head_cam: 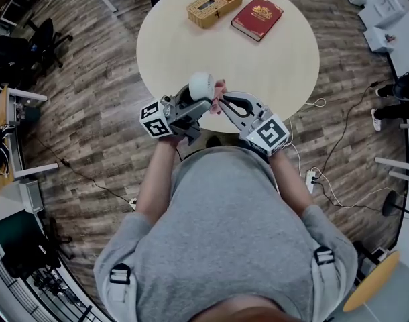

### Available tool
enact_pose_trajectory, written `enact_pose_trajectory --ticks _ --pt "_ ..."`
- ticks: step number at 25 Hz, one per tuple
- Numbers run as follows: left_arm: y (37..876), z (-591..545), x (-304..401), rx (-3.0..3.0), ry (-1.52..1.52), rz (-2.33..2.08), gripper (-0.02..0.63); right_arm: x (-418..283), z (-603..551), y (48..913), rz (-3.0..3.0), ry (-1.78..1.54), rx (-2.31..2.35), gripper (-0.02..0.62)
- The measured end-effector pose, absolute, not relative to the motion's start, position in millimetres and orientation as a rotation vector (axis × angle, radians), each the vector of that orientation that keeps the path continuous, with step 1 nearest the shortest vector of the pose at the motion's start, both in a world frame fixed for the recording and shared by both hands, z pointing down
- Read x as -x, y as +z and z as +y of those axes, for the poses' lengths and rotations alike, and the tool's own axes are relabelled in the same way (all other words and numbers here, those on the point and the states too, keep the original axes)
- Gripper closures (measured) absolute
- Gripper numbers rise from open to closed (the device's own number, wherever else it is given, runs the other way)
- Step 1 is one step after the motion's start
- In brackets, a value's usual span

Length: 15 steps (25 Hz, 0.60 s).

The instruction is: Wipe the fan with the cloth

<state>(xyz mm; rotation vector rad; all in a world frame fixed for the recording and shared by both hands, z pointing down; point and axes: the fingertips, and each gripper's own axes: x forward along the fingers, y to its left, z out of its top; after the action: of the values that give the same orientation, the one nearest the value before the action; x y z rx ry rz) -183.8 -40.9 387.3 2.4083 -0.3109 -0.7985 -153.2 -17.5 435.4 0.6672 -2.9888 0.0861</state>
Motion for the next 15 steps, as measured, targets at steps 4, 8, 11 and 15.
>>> enact_pose_trajectory --ticks 4,8,11,15 --pt "393 -49 180 -2.449 -0.744 -0.431 0.238 149 -11 440 -3.014 0.027 -0.619 0.566" --pt "402 -57 177 -2.469 -0.677 -0.531 0.238 145 -5 444 -3.018 0.101 -0.606 0.566" --pt "408 -57 173 -2.472 -0.626 -0.576 0.238 141 -1 444 -3.003 0.198 -0.623 0.566" --pt "413 -57 166 -2.474 -0.594 -0.638 0.238 121 -8 446 -2.985 0.077 -0.623 0.566"
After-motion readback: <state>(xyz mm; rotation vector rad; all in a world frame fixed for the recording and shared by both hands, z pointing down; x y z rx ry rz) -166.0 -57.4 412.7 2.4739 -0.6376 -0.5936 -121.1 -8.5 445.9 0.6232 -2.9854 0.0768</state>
